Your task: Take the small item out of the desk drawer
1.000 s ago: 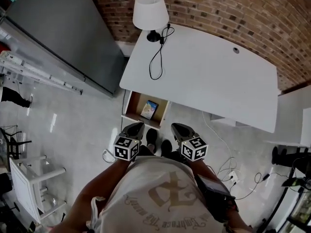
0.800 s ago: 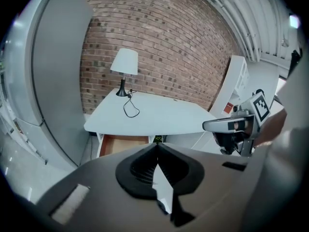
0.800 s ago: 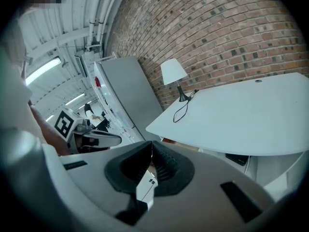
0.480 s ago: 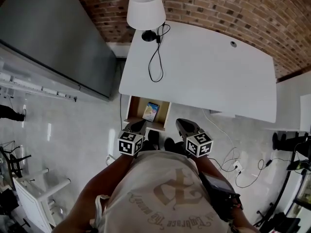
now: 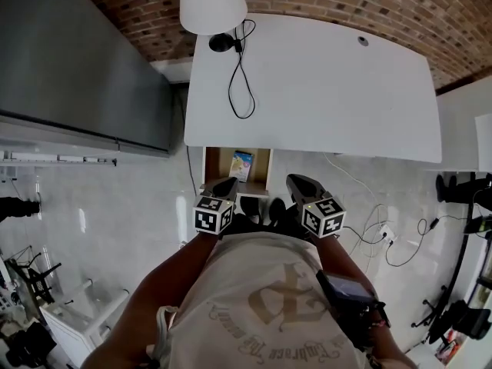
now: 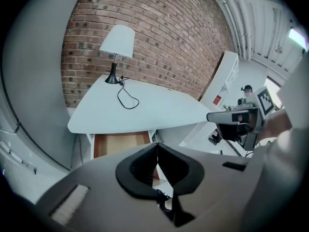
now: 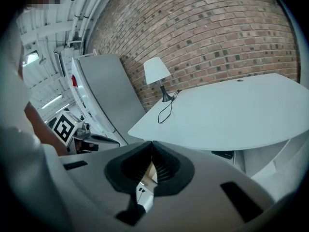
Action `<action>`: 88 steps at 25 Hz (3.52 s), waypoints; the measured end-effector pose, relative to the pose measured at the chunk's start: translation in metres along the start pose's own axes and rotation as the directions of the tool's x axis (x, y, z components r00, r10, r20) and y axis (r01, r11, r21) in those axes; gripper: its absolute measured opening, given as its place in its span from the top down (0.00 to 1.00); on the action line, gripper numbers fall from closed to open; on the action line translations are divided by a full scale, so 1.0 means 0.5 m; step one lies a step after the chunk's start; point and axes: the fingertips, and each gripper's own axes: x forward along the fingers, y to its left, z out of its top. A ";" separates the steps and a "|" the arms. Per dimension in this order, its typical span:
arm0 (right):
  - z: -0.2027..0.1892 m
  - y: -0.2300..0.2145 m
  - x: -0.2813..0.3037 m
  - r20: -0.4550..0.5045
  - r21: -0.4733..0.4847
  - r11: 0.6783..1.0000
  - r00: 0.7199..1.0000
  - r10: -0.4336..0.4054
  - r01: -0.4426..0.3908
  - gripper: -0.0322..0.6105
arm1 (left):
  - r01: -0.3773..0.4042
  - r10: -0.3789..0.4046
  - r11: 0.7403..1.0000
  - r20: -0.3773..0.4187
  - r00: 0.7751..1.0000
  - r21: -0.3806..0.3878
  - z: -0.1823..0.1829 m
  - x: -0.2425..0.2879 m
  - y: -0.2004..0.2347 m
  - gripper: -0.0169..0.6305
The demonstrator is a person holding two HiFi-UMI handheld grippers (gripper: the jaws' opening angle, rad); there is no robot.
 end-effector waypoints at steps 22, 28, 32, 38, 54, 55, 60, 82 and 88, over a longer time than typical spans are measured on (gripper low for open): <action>-0.119 -0.050 0.033 -0.062 0.096 0.995 0.998 0.017 -0.011 0.94 | -0.065 0.072 0.997 -0.224 0.972 0.038 -0.134 0.135 0.031 0.96; -0.159 -0.080 0.052 -0.072 0.132 0.991 0.997 0.015 -0.006 0.94 | -0.085 0.094 0.995 -0.258 0.962 0.047 -0.169 0.186 0.056 0.96; -0.181 -0.086 0.062 -0.081 0.144 0.989 0.997 0.020 -0.008 0.94 | -0.088 0.094 0.995 -0.278 0.956 0.036 -0.187 0.209 0.067 0.96; -0.211 -0.080 0.096 -0.081 0.176 0.984 0.996 0.032 -0.017 0.94 | -0.115 0.108 0.993 -0.304 0.947 -0.006 -0.226 0.236 0.114 0.96; -0.273 -0.101 0.112 -0.083 0.229 0.973 0.995 0.052 -0.031 0.94 | -0.182 0.185 0.982 -0.359 0.915 0.042 -0.250 0.347 0.134 0.64; -0.275 -0.101 0.111 -0.081 0.231 0.972 0.995 0.053 -0.033 0.94 | -0.190 0.195 0.981 -0.360 0.912 0.051 -0.251 0.351 0.134 0.58; -0.273 -0.113 0.116 -0.066 0.249 0.968 0.997 0.045 -0.028 0.94 | -0.239 0.247 0.969 -0.351 0.903 0.068 -0.248 0.374 0.150 0.42; -0.307 -0.162 0.121 -0.052 0.305 0.952 0.999 0.016 0.001 0.94 | -0.254 0.279 0.960 -0.391 0.877 0.115 -0.279 0.457 0.188 0.38; -0.315 -0.170 0.127 -0.057 0.316 0.949 0.998 0.016 0.003 0.94 | -0.264 0.295 0.955 -0.384 0.875 0.131 -0.284 0.484 0.206 0.37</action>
